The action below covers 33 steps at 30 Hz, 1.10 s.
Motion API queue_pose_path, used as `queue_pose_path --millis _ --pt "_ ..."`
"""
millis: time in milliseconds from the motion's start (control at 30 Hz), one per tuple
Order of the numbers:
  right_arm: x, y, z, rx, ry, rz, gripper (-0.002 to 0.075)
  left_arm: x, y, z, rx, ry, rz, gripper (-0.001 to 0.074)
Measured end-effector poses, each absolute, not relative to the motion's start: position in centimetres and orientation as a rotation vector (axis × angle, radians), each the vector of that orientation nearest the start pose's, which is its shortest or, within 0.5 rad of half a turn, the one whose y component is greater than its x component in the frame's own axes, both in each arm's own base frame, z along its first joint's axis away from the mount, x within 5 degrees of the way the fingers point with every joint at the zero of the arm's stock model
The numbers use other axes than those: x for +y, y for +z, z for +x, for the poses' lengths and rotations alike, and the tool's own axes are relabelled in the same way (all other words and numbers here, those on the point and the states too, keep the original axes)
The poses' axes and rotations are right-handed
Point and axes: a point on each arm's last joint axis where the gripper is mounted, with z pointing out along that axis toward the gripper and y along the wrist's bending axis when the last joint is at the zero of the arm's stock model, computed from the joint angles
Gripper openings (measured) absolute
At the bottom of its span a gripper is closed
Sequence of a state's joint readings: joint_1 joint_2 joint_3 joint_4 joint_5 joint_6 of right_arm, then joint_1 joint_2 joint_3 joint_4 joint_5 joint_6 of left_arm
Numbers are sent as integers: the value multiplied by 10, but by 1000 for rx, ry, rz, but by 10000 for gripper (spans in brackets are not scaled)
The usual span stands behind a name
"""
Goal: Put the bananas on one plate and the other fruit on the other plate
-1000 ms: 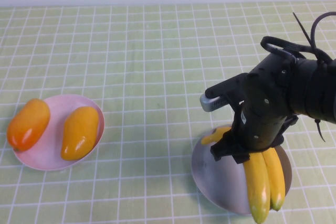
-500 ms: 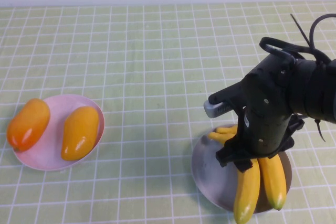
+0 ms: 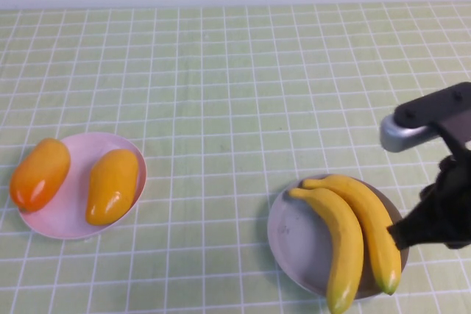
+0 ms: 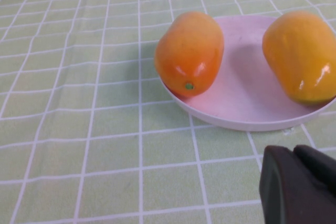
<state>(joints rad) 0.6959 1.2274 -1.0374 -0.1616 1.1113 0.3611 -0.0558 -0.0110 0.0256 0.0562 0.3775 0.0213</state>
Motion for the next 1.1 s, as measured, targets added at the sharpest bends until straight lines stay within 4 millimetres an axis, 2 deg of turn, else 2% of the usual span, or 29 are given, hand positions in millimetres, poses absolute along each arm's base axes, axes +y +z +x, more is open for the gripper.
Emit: queue_pose_path --millis 133,333,500,633,833,967,1100 --pt "112 324 154 2640 117 -499 -12 -1 171 52 1872 32 107 -1" --pt "95 330 127 2627 210 -470 -15 -1 171 52 1872 32 107 -1" --pt "90 334 118 2602 239 -528 -15 -1 171 52 1872 32 107 -1" --pt "92 329 120 2559 239 -574 -15 -1 171 52 1872 32 107 -1" --pt "89 300 132 2361 201 -615 -15 -1 171 52 1872 32 107 -1" --pt "65 271 137 2129 173 -493 -15 -1 171 52 1872 32 107 -1" --pt "36 239 126 1932 133 -324 -15 -1 171 52 1872 32 107 -1"
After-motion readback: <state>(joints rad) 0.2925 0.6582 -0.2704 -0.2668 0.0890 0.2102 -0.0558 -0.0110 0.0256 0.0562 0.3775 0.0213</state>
